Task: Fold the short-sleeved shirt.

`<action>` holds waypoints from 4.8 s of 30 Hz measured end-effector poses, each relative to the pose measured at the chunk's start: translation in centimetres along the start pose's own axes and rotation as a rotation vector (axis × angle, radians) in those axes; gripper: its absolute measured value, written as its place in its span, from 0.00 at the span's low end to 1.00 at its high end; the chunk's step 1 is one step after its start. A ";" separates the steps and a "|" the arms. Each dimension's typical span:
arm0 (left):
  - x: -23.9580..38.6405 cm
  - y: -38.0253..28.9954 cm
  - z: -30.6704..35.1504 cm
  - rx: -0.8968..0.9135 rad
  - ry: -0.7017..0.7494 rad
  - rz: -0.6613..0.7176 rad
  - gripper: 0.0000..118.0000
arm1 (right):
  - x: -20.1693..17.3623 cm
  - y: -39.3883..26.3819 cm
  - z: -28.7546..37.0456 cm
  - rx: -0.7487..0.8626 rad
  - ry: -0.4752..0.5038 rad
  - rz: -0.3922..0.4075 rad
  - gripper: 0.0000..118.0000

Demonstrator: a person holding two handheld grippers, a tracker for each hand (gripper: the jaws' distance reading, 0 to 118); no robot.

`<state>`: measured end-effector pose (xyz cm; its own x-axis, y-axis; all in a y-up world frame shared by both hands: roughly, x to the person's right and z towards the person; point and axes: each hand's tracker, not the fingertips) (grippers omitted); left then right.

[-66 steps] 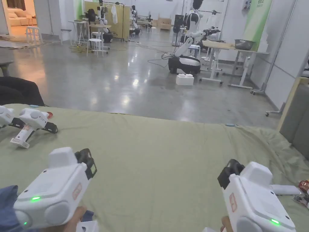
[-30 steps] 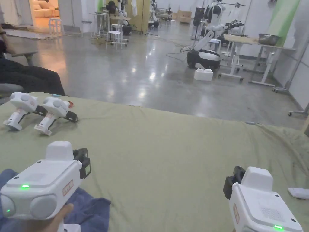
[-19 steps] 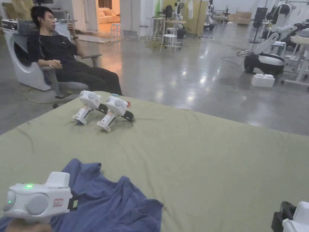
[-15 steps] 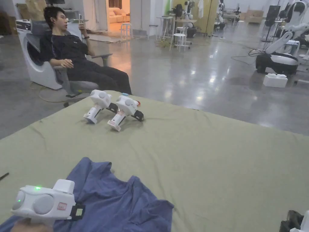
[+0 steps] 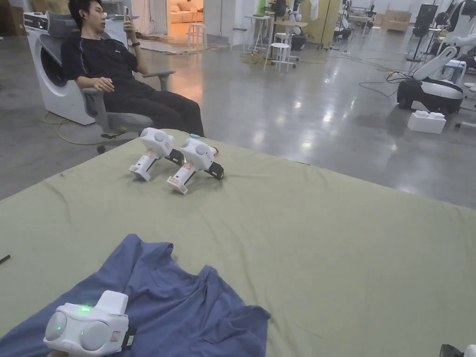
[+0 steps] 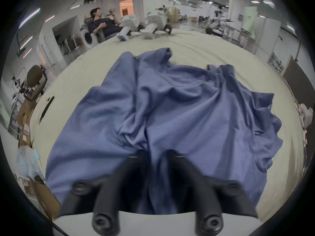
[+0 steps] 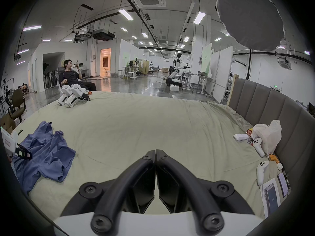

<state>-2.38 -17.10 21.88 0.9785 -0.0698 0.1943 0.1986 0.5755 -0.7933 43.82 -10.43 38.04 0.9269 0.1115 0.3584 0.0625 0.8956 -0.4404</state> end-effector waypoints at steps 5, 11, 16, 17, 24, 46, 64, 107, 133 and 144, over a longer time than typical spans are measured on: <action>-1.6 -0.3 0.3 0.060 -0.023 0.111 0.00 | -0.5 -0.1 0.1 -0.002 0.012 0.001 0.00; -4.4 1.6 4.8 0.314 -0.030 0.194 0.00 | -0.3 0.1 0.5 0.013 0.016 0.015 0.00; -4.0 4.4 9.3 0.463 -0.053 0.164 0.00 | 0.4 0.6 1.0 0.025 0.019 -0.006 0.00; -3.8 5.2 10.4 0.500 -0.066 0.154 0.00 | 0.5 0.7 1.2 0.030 0.020 -0.007 0.00; 0.7 11.3 16.8 0.719 -0.182 0.042 0.00 | 1.9 1.7 2.5 0.075 0.016 -0.027 0.00; 33.1 7.3 18.9 0.630 -0.839 -0.274 0.00 | 13.4 -0.7 8.3 0.135 -0.182 -0.134 0.00; 31.6 0.9 13.1 0.515 -0.669 -0.193 0.67 | 12.7 -1.9 8.5 0.129 -0.153 -0.129 0.00; 21.1 -1.3 2.7 -0.086 -0.185 -0.101 0.47 | 8.0 -0.5 6.3 0.138 -0.095 -0.086 0.00; 17.3 0.6 7.6 0.113 -0.270 -0.061 0.01 | 22.0 -9.7 -5.8 -0.499 -0.047 -0.216 0.53; 16.3 1.4 9.2 0.185 -0.294 -0.028 0.01 | 20.8 -8.4 -2.3 -0.414 -0.068 -0.128 0.00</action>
<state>13.31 -9.93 29.28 0.9093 0.1346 0.3938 0.1853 0.7163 -0.6728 63.39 -16.62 47.26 0.8765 0.0515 0.4787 0.3309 0.6579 -0.6765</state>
